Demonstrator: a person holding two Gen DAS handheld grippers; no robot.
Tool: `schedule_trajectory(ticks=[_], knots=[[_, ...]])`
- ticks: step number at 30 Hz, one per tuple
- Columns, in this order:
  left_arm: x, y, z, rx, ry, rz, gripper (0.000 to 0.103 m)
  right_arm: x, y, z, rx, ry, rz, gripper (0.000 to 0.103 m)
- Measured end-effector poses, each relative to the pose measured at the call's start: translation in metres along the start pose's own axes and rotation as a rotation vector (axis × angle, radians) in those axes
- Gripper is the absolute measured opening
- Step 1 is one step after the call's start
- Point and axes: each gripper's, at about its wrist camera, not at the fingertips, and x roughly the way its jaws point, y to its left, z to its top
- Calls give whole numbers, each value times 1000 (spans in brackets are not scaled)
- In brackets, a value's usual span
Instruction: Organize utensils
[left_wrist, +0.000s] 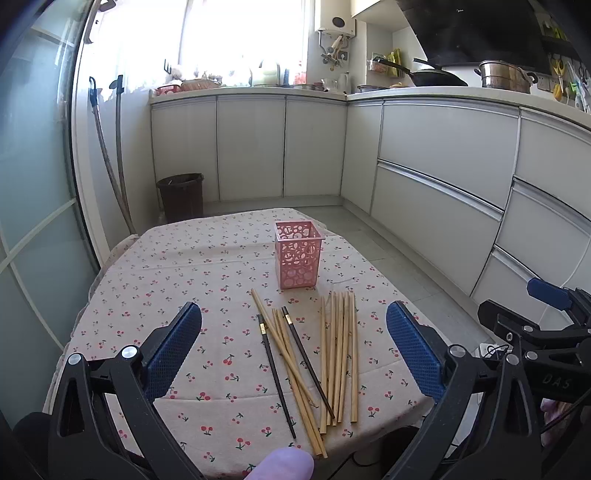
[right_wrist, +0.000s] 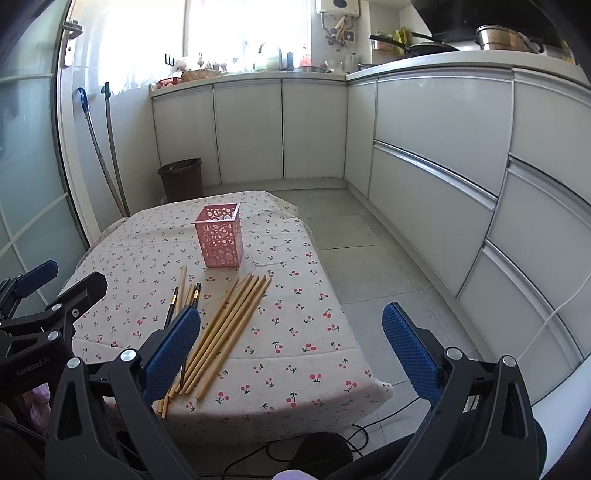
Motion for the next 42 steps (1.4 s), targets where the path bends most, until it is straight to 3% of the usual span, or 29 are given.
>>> schedule_trajectory(ticks=[42], knots=[[1, -2, -3, 7, 12, -8, 96, 3, 0, -1, 11, 12, 2, 96]])
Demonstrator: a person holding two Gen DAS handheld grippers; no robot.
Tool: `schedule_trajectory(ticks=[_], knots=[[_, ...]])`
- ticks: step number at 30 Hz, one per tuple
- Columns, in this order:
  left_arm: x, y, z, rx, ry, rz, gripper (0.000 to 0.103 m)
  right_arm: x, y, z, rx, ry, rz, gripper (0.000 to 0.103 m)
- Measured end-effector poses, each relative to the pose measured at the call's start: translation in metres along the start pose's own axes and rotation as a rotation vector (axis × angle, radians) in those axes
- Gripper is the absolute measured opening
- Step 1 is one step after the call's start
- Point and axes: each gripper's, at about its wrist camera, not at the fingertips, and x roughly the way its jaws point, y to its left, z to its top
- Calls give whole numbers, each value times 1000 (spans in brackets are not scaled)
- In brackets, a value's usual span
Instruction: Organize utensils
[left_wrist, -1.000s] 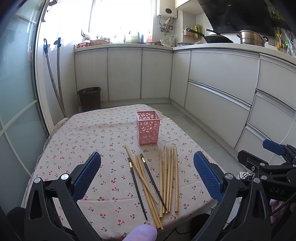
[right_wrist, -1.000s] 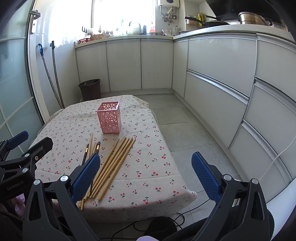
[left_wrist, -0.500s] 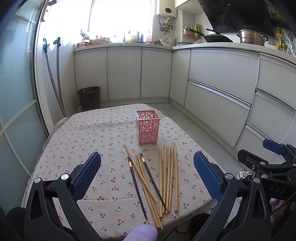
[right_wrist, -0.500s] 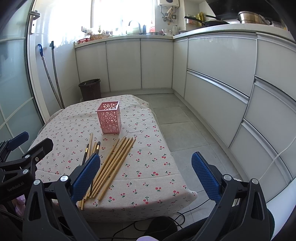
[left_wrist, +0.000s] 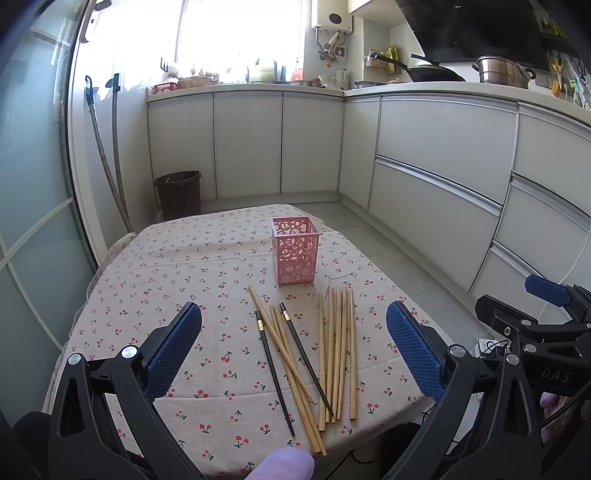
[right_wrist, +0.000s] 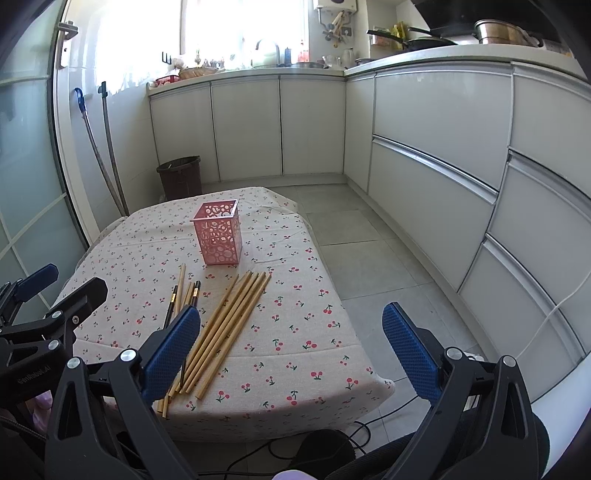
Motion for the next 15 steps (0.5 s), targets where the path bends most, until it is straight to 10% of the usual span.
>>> schedule_trajectory(ticks=[15], knots=[[11, 8, 0, -45, 61, 17, 96, 4, 0, 0, 1, 27, 4, 96]])
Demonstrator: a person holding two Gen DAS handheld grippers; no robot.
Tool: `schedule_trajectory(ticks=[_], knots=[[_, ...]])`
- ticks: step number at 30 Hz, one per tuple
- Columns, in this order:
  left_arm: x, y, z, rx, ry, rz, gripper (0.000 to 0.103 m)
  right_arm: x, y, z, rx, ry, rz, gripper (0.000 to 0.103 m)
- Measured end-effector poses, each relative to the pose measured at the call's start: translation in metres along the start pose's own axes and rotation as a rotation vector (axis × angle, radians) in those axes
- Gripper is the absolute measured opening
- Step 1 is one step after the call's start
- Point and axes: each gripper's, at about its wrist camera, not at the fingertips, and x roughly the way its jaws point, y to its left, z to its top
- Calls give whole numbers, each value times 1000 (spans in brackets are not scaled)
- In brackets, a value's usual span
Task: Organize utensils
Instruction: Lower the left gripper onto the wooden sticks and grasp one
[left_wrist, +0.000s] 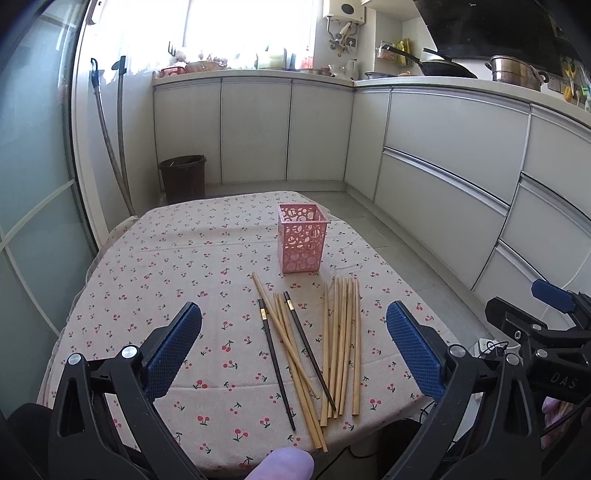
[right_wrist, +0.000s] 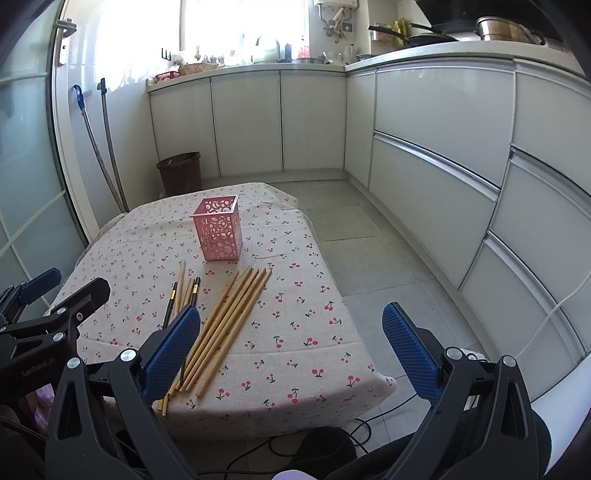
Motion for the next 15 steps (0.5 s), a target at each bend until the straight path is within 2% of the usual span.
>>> schedule_trajectory(ticks=[4, 7, 11, 15], knots=[[16, 13, 2, -60, 84, 47, 96, 9, 1, 3, -2, 50, 9, 96], [39, 36, 11, -166, 192, 66, 96, 27, -3, 9, 34, 148, 34, 96], [78, 67, 23, -264, 342, 83, 96, 60, -19, 19, 183, 316, 119, 96], [129, 84, 30, -240, 485, 131, 96, 91, -35, 37, 349, 425, 232, 96]])
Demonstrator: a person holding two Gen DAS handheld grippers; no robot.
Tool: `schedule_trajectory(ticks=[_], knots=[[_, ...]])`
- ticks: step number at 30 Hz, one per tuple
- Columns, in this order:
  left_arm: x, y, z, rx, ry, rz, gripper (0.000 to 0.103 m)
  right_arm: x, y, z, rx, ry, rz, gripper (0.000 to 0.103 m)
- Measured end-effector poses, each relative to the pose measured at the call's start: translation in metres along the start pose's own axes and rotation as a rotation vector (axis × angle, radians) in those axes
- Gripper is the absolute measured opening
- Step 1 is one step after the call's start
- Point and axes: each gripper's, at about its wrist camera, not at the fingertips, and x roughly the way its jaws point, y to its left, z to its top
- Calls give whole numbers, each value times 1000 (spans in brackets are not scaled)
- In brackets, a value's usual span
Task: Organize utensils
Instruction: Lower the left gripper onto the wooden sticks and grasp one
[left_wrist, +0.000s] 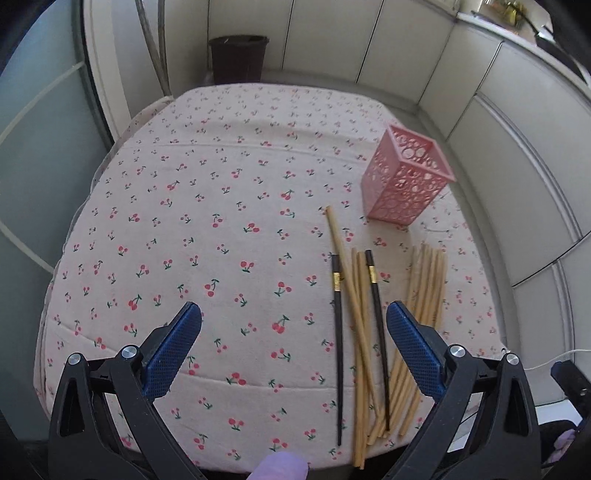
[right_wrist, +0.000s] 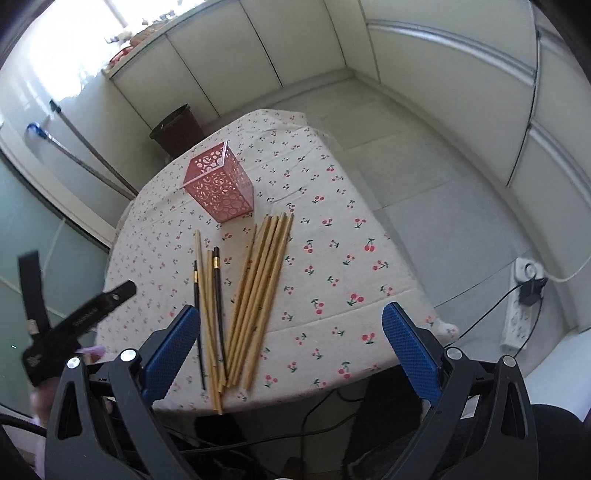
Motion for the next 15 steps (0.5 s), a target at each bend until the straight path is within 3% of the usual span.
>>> schedule_trajectory(ticks=[2, 6, 9, 11, 15], knots=[[23, 3, 11, -8, 87, 12, 96, 12, -2, 17, 34, 49, 38, 96], [59, 0, 27, 3, 207, 33, 96, 34, -1, 41, 34, 87, 25, 96], [81, 6, 37, -84, 274, -39, 95, 58, -12, 49, 77, 132, 50, 96], [93, 11, 43, -150, 300, -64, 89, 69, -24, 47, 125, 167, 54, 96], [110, -1, 60, -106, 273, -39, 67, 87, -46, 44, 262, 254, 128, 96]])
